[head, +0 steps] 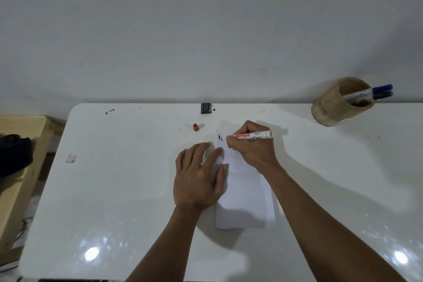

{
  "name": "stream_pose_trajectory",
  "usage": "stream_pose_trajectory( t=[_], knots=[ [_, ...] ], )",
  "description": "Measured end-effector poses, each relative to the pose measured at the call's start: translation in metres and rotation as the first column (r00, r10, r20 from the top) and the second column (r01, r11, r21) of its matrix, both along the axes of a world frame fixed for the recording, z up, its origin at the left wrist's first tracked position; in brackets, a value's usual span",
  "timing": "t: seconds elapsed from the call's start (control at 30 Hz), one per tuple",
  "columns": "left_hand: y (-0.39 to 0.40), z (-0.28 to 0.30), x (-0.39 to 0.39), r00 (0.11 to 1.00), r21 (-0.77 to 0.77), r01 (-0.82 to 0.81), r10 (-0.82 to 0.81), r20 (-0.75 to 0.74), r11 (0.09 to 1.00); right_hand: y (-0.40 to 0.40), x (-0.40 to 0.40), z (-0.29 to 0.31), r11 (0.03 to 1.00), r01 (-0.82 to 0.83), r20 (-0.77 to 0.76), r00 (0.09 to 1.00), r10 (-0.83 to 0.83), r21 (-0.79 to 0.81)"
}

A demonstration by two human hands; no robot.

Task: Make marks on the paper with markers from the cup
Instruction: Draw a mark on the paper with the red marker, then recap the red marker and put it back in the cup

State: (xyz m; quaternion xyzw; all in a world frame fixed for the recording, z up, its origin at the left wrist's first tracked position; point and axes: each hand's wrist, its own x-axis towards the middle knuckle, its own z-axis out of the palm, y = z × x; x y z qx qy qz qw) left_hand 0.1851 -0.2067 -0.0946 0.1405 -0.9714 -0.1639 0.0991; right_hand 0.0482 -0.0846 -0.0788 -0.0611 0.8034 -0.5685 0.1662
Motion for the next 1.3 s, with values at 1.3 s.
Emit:
stream_pose_trajectory(
  t=[1.3],
  knots=[
    [-0.02,0.121,-0.025,0.913,0.977,-0.213,0.358,0.195,0.011,0.013,0.063,0.137,0.878,0.251,0.229,0.959,-0.168,-0.408]
  ],
)
